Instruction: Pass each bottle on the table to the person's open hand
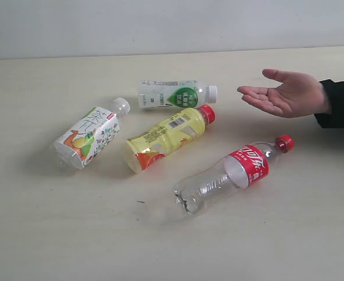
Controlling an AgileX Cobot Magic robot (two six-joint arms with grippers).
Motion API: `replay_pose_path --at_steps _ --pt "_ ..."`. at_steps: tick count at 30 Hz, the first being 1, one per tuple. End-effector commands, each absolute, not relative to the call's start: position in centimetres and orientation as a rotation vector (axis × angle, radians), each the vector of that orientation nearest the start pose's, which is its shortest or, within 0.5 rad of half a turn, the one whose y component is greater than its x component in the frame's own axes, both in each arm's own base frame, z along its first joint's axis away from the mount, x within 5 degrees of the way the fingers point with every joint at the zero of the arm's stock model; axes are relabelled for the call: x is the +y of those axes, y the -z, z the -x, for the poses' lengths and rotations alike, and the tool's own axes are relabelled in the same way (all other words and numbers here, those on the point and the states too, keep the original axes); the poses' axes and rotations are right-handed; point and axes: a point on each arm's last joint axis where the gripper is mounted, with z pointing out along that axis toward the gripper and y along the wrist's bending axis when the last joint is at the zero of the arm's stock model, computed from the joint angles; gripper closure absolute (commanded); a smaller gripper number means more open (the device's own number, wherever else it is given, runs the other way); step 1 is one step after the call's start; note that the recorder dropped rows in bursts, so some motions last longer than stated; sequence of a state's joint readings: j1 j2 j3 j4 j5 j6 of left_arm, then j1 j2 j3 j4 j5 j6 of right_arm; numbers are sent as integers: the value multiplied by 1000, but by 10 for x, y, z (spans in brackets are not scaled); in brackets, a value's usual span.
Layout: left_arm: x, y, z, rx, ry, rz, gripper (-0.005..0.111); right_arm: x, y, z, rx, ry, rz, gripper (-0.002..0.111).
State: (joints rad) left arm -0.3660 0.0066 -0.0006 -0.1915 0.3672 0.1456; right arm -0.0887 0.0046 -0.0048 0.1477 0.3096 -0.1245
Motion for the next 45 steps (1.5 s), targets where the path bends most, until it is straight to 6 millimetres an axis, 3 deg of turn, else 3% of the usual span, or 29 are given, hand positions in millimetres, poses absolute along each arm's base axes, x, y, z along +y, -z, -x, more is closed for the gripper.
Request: replay_pose_path --at_steps 1,4,7,15,17,20,24,28,32,36,40,45 --pt "-25 -181 -47 1815 338 -365 106 -1 -186 -54 1785 18 -64 108" --pt "-25 -193 -50 1698 378 -290 106 -1 -186 -54 1785 18 -64 108" --pt "-22 -210 -52 1544 560 -57 107 -1 -186 -54 1785 18 -64 108" --pt "-21 -212 -52 1533 952 338 107 -1 -186 -54 1785 18 -64 108" --pt "-21 -216 -52 1519 984 366 107 -1 -186 -54 1785 18 -64 108" --pt "-15 -241 -49 1390 982 371 107 -1 -186 -54 1785 18 -64 108" --pt "-1 -291 -38 1123 955 386 107 -1 -186 -54 1785 18 -64 108" --pt "-1 -339 -40 1048 861 304 107 -1 -186 -54 1783 18 -64 108" --pt "-22 -381 -70 1220 743 136 107 -1 -186 -54 1781 18 -64 108" --pt "-49 -400 -121 1509 593 -40 107 -1 -186 -54 1781 18 -64 108" --pt "-76 -387 -185 1967 410 -208 107 -1 -186 -54 1781 18 -64 108" --pt "-94 -344 -248 2459 141 -430 107 -1 -186 -54 1781 18 -64 108"
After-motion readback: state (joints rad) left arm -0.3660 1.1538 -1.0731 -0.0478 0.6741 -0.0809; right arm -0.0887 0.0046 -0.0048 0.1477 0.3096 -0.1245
